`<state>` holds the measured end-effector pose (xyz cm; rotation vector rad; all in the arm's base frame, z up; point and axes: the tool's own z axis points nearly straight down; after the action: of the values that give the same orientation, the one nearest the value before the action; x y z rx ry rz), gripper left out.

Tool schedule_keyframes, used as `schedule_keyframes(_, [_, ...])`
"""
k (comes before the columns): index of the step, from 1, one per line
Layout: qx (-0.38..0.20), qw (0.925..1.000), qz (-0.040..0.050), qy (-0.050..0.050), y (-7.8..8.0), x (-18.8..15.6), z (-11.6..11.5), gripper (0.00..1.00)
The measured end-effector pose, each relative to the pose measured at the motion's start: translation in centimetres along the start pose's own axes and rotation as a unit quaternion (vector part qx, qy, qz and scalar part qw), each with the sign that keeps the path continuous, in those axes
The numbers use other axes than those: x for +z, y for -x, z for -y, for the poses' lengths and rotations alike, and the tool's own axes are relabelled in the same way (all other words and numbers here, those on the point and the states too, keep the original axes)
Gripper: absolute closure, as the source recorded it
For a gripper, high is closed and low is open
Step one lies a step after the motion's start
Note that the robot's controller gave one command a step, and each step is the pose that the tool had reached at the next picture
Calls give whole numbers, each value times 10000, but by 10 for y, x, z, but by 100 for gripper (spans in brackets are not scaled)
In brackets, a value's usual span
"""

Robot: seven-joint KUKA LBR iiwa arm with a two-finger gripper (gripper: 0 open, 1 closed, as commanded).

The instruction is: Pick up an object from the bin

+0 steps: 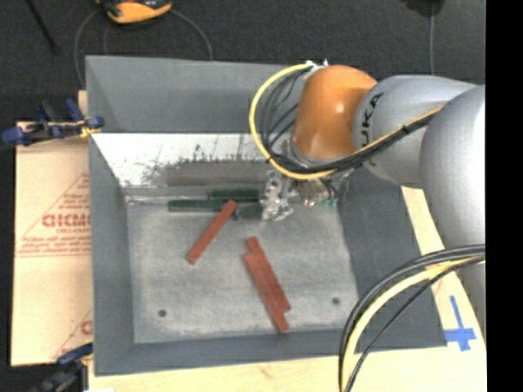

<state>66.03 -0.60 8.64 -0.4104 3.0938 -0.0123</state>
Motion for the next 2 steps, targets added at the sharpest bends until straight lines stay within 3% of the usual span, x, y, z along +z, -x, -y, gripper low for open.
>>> schedule_keyframes(1, [-163, 9998, -66, 42, -5, -14, 2, 0])
schedule_keyframes(2, [-165, 9998, -67, 41, -5, -14, 2, 0])
